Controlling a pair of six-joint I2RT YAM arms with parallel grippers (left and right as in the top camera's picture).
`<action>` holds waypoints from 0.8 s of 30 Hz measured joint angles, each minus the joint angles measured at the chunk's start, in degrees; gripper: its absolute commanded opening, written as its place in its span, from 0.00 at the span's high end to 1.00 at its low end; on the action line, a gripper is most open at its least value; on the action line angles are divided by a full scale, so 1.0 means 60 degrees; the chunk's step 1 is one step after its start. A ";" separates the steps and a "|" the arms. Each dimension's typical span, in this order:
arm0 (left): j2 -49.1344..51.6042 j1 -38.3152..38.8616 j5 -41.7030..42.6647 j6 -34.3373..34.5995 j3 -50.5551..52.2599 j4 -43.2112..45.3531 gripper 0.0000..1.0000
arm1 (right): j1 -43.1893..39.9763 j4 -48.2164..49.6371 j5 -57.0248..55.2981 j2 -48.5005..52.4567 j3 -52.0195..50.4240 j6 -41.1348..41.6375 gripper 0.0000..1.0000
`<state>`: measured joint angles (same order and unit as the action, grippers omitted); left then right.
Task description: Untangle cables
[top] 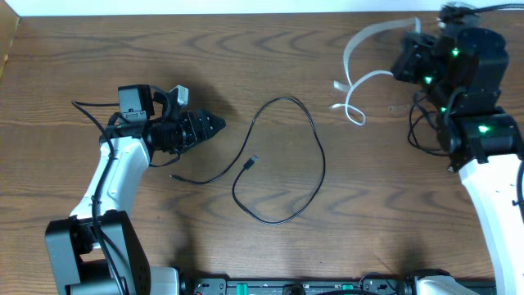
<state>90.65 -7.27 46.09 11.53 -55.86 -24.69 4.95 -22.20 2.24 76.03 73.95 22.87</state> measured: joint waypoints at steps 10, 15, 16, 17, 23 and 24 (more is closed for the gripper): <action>0.0000 0.0000 -0.0033 -0.0004 0.0000 0.0004 0.21 | -0.1009 -0.2014 -0.1439 0.0659 0.0004 -0.0182 0.99; 0.0000 0.0000 -0.0058 -0.0004 0.0000 0.0004 0.21 | -0.1111 -0.2200 -0.1621 0.1497 0.0004 -0.0219 0.66; 0.0000 0.0000 -0.0058 -0.0004 0.0000 0.0004 0.21 | -0.1107 -0.2204 -0.1639 0.1643 0.0004 -0.0208 0.54; 0.0000 0.0000 -0.0062 0.0000 0.0000 0.0004 0.21 | -0.1107 -0.2218 -0.1636 0.1752 0.0004 -0.0273 0.48; 0.0000 0.0000 -0.0248 -0.0004 0.0000 0.0004 0.21 | -0.1107 -0.2568 -0.1599 0.2218 0.0000 -0.0324 0.11; 0.0000 0.0000 -0.0248 -0.0004 0.0000 0.0000 0.21 | -0.1107 -0.2634 -0.1555 0.2237 0.0000 -0.0331 0.07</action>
<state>90.65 -7.27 44.60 11.51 -55.86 -24.69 -1.69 -38.00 -7.09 89.45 73.95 20.88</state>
